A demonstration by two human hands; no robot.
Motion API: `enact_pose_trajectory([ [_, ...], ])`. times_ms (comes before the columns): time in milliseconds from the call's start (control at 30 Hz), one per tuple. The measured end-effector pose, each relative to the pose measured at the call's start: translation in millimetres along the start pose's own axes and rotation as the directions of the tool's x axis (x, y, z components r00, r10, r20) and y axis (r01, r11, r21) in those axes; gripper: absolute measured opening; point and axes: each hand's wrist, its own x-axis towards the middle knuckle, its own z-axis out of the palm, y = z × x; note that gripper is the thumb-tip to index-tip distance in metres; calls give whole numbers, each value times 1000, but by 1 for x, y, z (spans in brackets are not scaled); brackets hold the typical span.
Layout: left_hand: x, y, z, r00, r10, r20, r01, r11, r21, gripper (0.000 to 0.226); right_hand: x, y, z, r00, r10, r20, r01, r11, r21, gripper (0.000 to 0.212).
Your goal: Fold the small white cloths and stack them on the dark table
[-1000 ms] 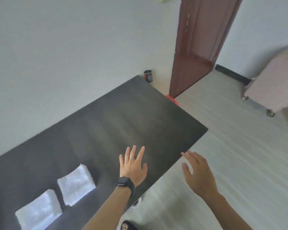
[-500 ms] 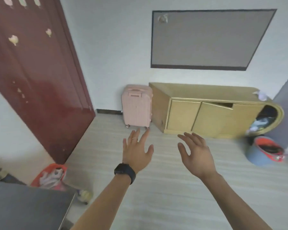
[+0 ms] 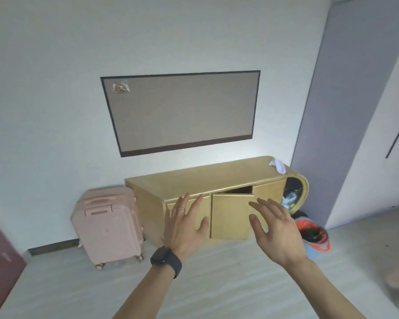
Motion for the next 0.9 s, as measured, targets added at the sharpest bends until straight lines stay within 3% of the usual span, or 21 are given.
enact_pose_trajectory([
  [433, 299, 72, 154, 981, 185, 65, -183, 983, -31, 61, 206, 213, 70, 985, 157, -70, -159, 987, -29, 43],
  [900, 559, 67, 348, 976, 11, 219, -22, 999, 50, 59, 425, 430, 220, 964, 239, 116, -240, 971, -3, 32],
])
